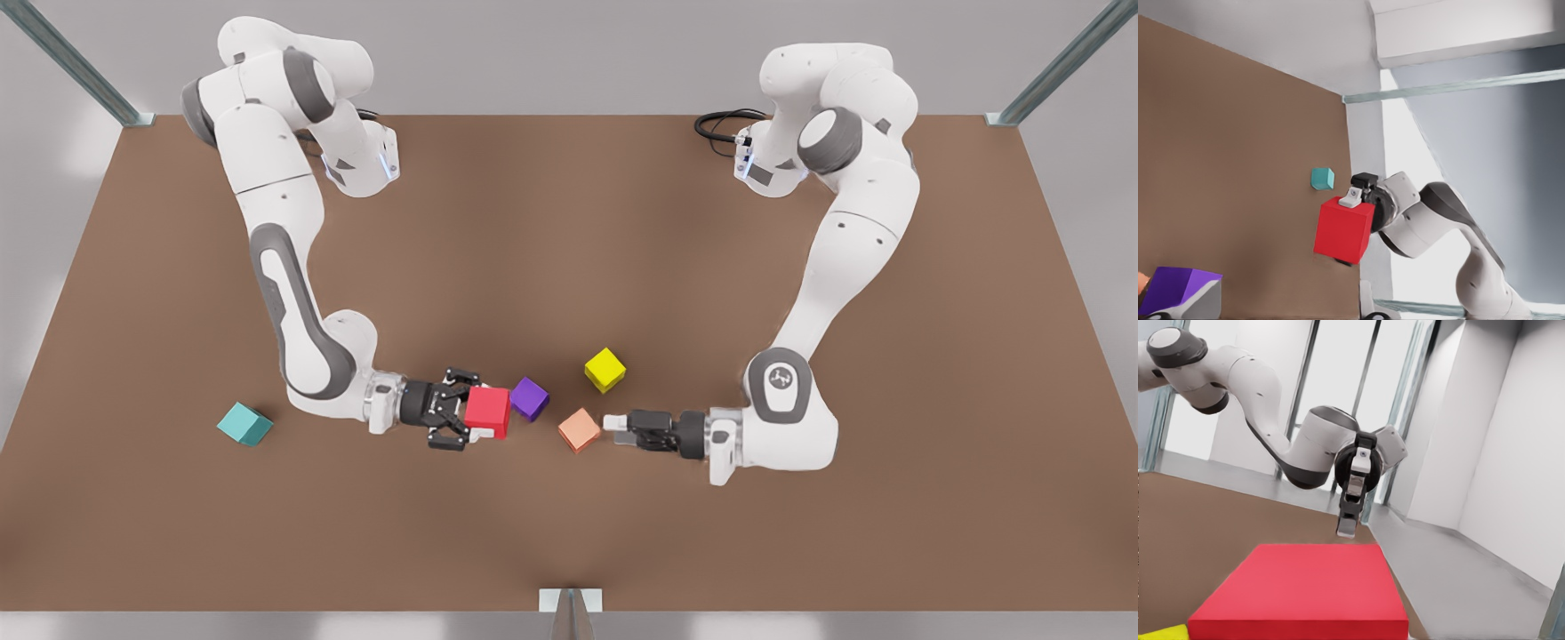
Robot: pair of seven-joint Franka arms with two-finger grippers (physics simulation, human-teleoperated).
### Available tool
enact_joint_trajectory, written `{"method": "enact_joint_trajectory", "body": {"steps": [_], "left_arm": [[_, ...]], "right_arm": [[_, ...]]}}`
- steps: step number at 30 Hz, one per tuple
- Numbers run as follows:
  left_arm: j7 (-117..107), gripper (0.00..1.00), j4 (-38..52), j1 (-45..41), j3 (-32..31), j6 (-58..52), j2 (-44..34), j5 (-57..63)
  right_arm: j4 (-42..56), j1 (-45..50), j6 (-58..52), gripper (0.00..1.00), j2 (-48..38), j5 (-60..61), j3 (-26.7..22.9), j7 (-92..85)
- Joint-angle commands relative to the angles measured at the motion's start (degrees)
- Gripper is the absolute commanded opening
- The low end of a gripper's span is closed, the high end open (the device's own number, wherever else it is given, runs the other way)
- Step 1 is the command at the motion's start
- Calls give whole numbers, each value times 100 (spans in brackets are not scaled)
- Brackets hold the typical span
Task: Pick up red wooden cube and pass to hand red wooden cube and place in blue wooden cube
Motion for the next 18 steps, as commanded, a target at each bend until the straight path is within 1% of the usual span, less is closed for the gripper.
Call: {"method": "enact_joint_trajectory", "body": {"steps": [1, 2, 3, 4, 5, 7, 8, 9, 10, 13, 14, 16, 18], "left_arm": [[-665, 100, 92, 379, 135, -2833, -673, 3294], [-937, 100, 92, 405, 126, -3518, -1148, 5483], [-1165, 100, 92, 485, 135, -3861, -1394, 6127], [-2112, 100, 100, 677, 127, -4195, -1649, 6453], [-2291, 100, 92, 1046, 91, -4380, -1938, 6445], [-2265, 100, -39, 1284, 100, -4549, -2430, 6392], [-1705, 100, -1983, 481, 1770, -3201, -3990, 5640], [-1308, 100, -3208, -469, 3110, -2327, -4854, 5110], [-1280, 100, -3073, -570, 3115, -2648, -4727, 5117], [-1324, 100, -3028, -614, 2974, -2641, -4638, 4942], [-1324, 100, -3028, -614, 2974, -2623, -4638, 4679], [-1324, 100, -2932, -605, 2974, -2509, -4647, 4634], [-1324, 100, -2914, -587, 2974, -2509, -4647, 4643]], "right_arm": [[4, -228, -126, 64, -31, -883, -5, -28], [4, -439, -205, 64, -57, -1612, -5, 201], [4, -579, -258, 64, -93, -2105, -5, 350], [4, -746, -311, 64, -163, -2859, -23, 631], [4, -922, -320, 64, -294, -3799, -32, 1000], [-4, -1230, -530, 64, -540, -5408, -102, 1826], [13, -1292, -636, 64, -690, -6164, -312, 2432], [13, -1292, -663, 64, -839, -6700, -453, 2687], [13, -1292, -689, 64, -989, -7421, -664, 3030], [215, -1283, -619, 64, -1059, -8926, -1042, 3181], [207, -1283, -295, 64, -1042, -9303, -1104, 3181], [207, -1283, 93, 64, -998, -9726, -1271, 3172], [207, -1283, 717, 64, -893, -9902, -1394, 3172]]}}
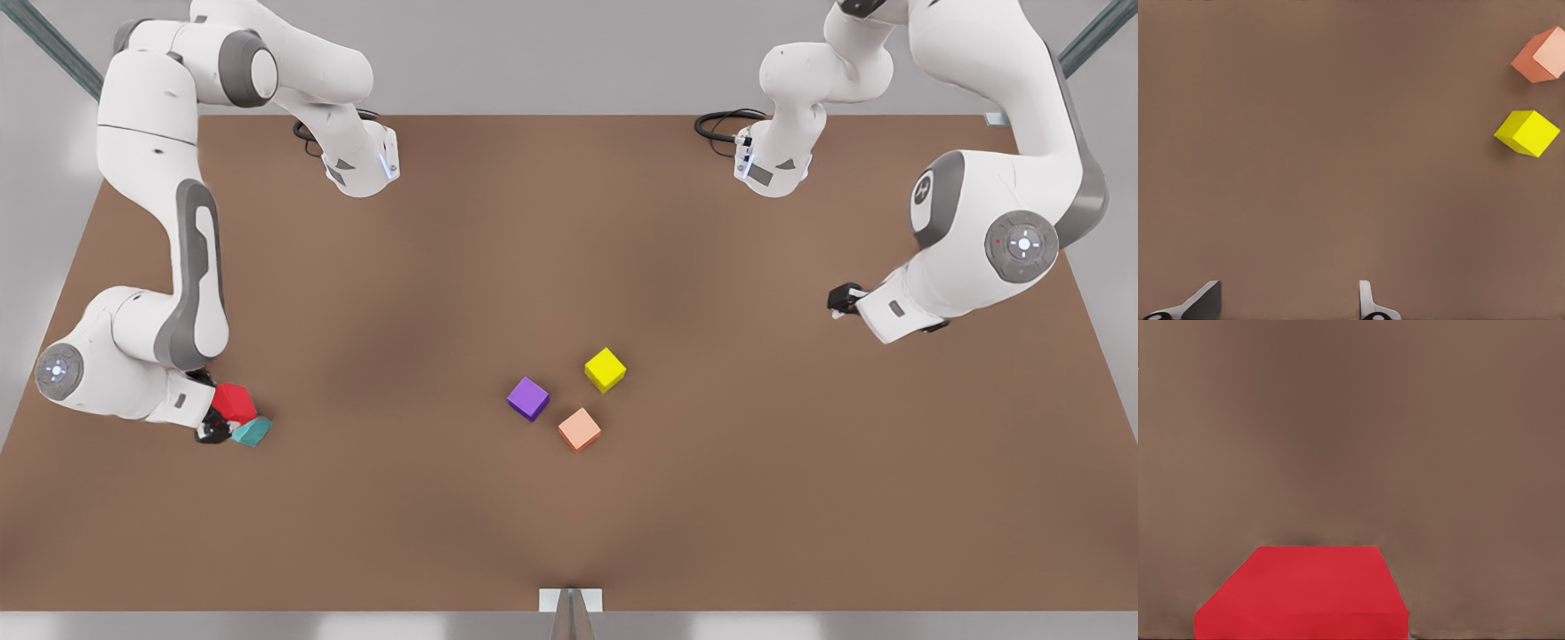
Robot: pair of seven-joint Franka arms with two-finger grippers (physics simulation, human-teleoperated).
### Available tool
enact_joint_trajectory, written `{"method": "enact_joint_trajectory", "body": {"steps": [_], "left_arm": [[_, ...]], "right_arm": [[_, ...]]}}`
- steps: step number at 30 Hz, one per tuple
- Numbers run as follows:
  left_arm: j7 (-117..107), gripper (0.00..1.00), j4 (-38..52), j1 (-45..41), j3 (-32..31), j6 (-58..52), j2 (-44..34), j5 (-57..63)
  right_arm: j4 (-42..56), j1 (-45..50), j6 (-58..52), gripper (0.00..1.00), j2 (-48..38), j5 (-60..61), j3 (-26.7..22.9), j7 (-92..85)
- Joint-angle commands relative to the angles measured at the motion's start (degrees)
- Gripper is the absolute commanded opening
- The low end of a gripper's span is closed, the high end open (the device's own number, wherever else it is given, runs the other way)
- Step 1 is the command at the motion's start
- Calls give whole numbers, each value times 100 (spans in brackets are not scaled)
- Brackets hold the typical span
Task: Pick up red wooden cube and pass to hand red wooden cube and place in blue wooden cube
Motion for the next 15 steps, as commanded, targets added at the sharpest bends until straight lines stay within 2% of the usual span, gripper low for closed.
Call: {"method": "enact_joint_trajectory", "body": {"steps": [1, 6, 15], "left_arm": [[-397, 100, 14, 16, 0, 94, -7, -99], [-388, 100, 14, 42, 0, 208, 19, -72], [-361, 100, 6, 16, -9, -3, 37, -72]], "right_arm": [[-3, -4, 916, 63, 103, -673, -70, 1553], [-82, -74, 1593, 63, 411, -576, -96, 1571], [-679, -215, 1980, 63, 402, -339, -88, 1720]]}}
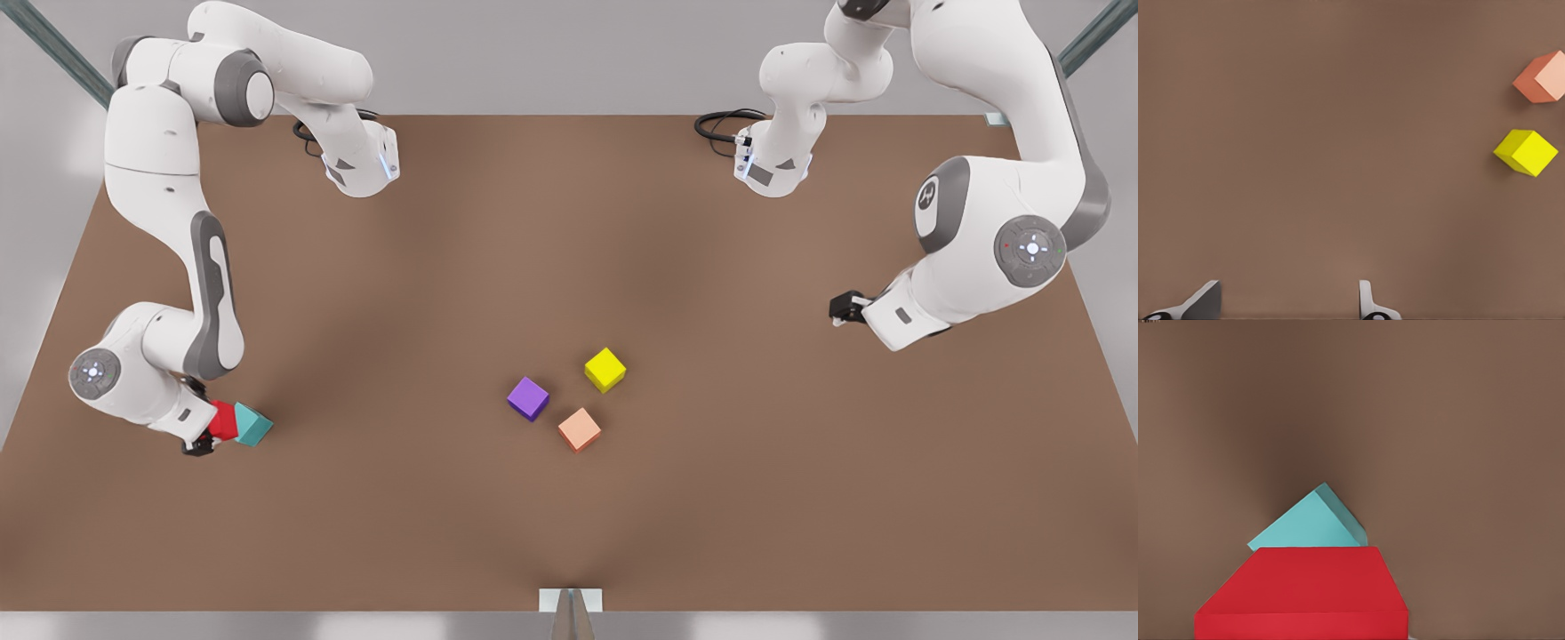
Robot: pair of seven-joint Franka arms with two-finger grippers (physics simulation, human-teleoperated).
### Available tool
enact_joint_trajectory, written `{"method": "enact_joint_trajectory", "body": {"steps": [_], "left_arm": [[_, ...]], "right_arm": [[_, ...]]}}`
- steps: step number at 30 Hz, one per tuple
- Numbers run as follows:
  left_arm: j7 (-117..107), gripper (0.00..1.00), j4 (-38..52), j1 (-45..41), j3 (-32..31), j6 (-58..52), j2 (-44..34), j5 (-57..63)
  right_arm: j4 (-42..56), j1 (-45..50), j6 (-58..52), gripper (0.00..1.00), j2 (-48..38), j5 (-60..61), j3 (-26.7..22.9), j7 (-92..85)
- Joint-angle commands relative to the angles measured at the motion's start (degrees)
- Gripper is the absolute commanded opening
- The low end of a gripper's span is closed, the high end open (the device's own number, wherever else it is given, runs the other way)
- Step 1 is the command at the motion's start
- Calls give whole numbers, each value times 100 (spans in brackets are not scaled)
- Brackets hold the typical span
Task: Pick up red wooden cube and pass to hand red wooden cube and place in blue wooden cube
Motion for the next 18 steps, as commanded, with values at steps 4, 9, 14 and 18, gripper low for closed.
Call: {"method": "enact_joint_trajectory", "body": {"steps": [4, 9, 14, 18], "left_arm": [[-180, 100, 8, -45, -132, -98, -6, 12], [-181, 100, 69, -36, -132, -1, 20, 21], [-172, 100, 61, -36, -141, -45, 11, 12], [-181, 100, 61, -45, -141, -63, -6, 12]], "right_arm": [[-166, -11, 322, 63, -7, 217, 8, 715], [-315, -2, 419, 63, 2, 340, 17, 715], [-342, -2, 427, 100, 46, 375, 17, 715], [-333, -2, 366, 100, 11, 375, 17, 715]]}}
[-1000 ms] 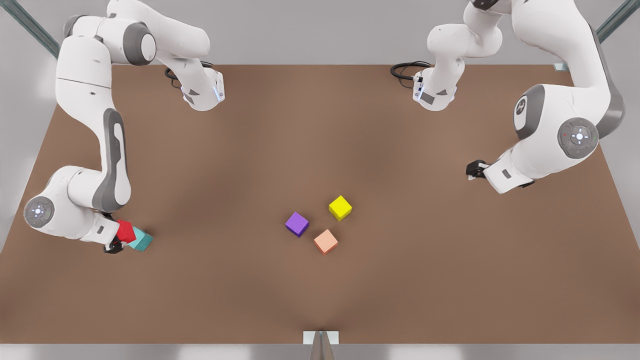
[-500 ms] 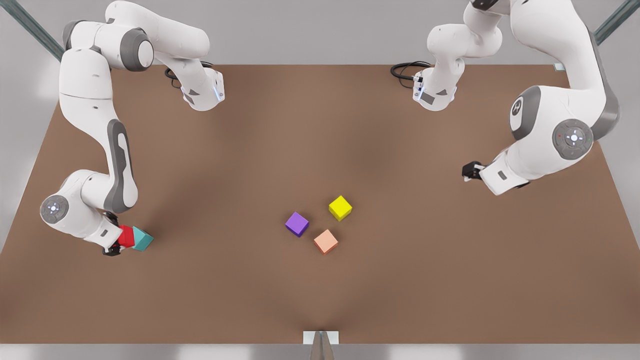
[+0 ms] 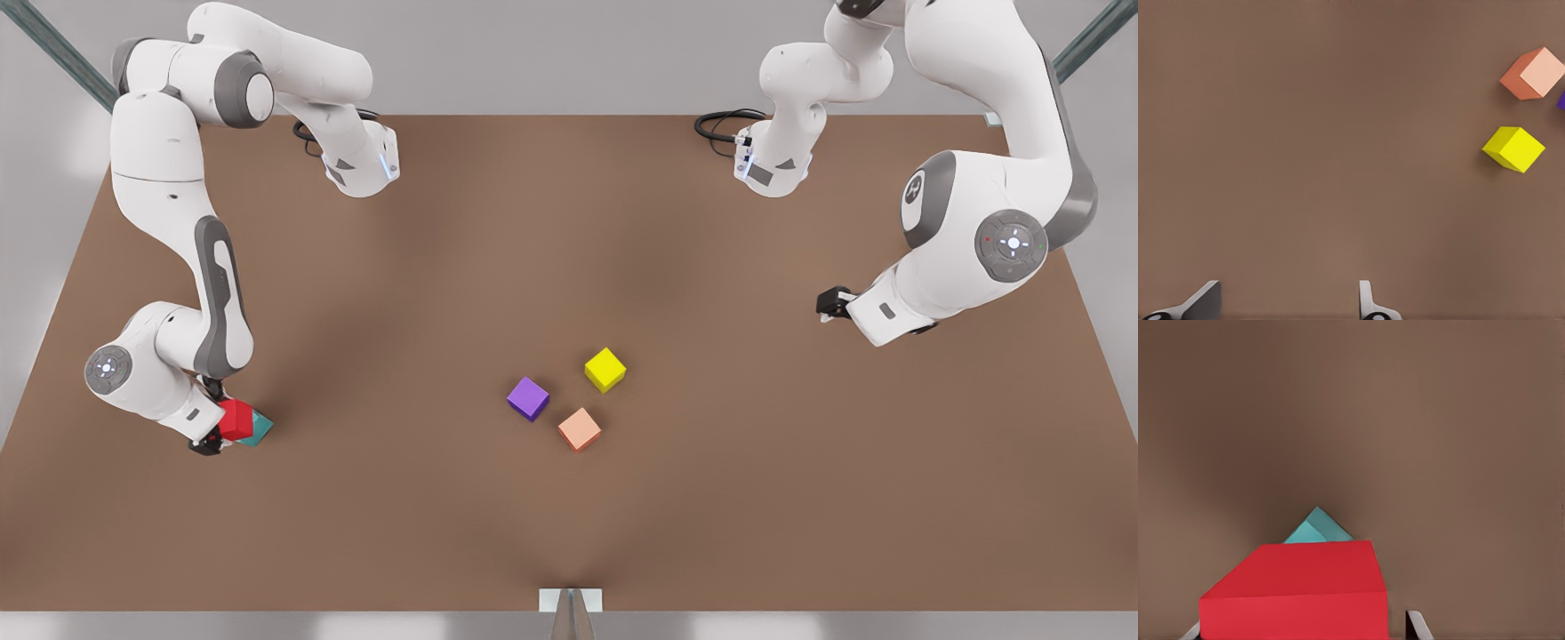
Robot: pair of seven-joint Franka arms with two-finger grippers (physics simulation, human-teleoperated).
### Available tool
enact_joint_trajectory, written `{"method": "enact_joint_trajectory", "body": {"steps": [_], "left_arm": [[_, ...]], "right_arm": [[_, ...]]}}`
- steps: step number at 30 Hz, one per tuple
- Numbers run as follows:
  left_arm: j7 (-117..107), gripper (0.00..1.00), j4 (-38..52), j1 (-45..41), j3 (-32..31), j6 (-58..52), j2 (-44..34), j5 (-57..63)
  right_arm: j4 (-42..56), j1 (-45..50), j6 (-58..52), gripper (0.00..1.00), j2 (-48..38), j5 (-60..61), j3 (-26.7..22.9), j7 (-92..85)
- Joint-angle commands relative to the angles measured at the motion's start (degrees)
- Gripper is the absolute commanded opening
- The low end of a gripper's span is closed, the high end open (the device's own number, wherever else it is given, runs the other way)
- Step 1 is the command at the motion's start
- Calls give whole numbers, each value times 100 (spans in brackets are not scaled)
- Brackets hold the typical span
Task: Pick up red wooden cube and pass to hand red wooden cube and place in blue wooden cube
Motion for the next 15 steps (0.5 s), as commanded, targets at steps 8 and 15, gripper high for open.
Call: {"method": "enact_joint_trajectory", "body": {"steps": [8, 15], "left_arm": [[-263, 100, -1, -15, -44, 1, 8, 3], [-236, 100, 43, 2, -44, -8, 8, 3]], "right_arm": [[77, 9, -744, 100, -335, 14, 17, 237], [692, 61, -2167, 100, -573, 23, 26, 1105]]}}
